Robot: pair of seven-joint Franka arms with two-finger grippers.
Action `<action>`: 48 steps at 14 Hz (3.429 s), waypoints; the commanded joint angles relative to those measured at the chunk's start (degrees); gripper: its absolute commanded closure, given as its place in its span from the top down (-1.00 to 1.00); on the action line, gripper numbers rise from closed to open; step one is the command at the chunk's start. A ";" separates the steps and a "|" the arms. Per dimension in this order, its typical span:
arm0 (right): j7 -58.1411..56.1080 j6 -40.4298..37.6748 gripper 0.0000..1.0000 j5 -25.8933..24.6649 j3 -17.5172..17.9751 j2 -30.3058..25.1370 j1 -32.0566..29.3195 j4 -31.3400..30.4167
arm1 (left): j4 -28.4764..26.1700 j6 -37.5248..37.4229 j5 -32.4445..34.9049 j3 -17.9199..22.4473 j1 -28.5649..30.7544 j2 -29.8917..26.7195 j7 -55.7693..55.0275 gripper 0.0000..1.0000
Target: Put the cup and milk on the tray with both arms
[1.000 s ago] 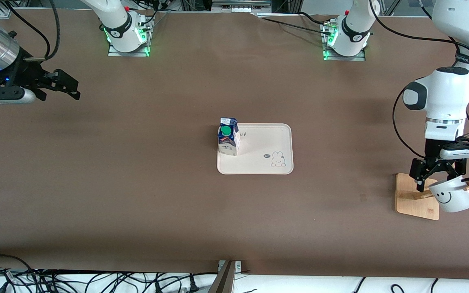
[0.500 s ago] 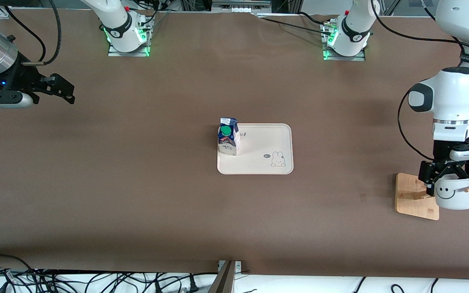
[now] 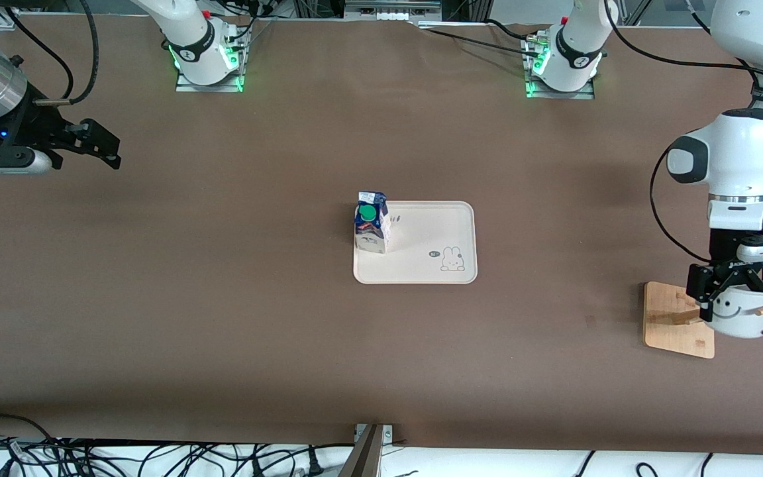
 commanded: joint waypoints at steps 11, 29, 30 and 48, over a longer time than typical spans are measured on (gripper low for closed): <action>0.19 -1.27 1.00 -0.16 0.82 0.63 -0.46 1.61 | -1.22 0.08 0.08 -0.27 -0.02 -0.29 -1.69 -1.00; 0.19 -0.83 1.00 -0.16 0.99 0.63 -0.29 1.61 | -8.59 0.08 0.61 -4.40 -0.46 -4.77 -1.96 1.00; 0.19 -0.83 1.00 -0.16 0.99 0.63 -0.29 1.69 | -9.13 0.08 0.61 -4.40 -0.46 -5.03 -1.96 1.00; 0.19 -0.74 1.00 -0.16 0.99 0.63 -0.37 1.70 | -4.12 0.08 0.08 -1.33 2.53 -3.28 -0.99 1.00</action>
